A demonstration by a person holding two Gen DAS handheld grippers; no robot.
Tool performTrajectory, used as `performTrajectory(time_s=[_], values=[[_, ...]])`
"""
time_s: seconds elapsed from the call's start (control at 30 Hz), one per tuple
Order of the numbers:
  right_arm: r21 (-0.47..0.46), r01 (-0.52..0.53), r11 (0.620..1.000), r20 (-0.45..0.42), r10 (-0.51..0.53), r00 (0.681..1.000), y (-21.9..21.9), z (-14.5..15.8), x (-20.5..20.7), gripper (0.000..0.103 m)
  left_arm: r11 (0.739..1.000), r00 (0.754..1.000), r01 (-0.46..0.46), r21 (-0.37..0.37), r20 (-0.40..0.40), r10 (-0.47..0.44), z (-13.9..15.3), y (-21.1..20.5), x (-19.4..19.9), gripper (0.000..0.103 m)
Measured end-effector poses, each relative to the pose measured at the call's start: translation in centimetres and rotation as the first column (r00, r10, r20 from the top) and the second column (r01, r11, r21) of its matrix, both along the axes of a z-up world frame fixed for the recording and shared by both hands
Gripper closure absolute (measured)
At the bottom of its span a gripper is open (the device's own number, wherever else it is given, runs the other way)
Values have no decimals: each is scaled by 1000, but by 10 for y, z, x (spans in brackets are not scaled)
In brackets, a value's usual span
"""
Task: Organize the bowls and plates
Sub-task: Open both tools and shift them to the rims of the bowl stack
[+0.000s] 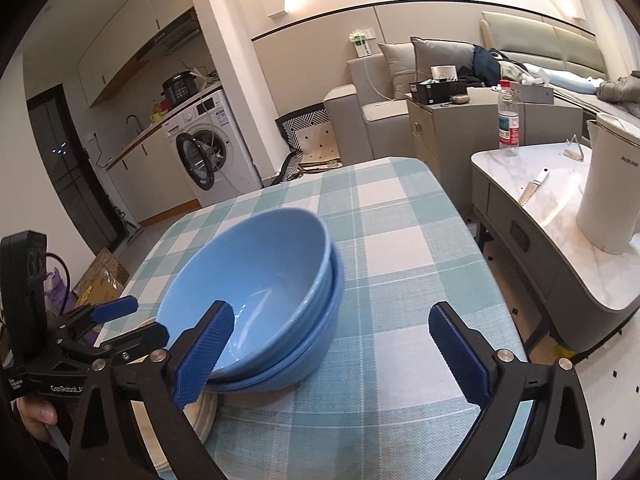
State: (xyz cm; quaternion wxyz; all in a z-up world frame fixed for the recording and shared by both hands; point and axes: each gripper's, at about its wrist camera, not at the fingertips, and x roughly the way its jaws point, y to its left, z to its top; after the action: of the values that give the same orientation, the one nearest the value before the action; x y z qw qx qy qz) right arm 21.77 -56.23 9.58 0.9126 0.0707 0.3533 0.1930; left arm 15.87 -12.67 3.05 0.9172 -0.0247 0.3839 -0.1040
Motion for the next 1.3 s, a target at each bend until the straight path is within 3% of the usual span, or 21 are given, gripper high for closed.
performTrajectory(time_s=[0.2,0.4,0.7,1.07,1.2,1.3], values=[[3,50,999,-21,-50,999,-5,4,13,3,1000,1000,-8,4,6,8,4,2,1,0],[-3,67,998,-47,-67,997,-6,-7,19,2,998,999,-32,-53,-25,31,-1,12,10,0],[-7,77,997,-104,-77,992,-12,-27,27,2,998,998,-34,-44,-48,32,-9,9,16,0],[-1,61,998,-98,-60,993,-7,-30,26,3,999,998,-33,-36,-55,31,-14,7,18,0],[33,27,999,-110,-23,994,-3,-32,26,17,998,997,-28,-64,-71,23,-17,7,21,4],[45,-10,999,-109,15,994,3,-32,24,23,995,996,-2,-101,-83,-6,-17,6,21,18]])
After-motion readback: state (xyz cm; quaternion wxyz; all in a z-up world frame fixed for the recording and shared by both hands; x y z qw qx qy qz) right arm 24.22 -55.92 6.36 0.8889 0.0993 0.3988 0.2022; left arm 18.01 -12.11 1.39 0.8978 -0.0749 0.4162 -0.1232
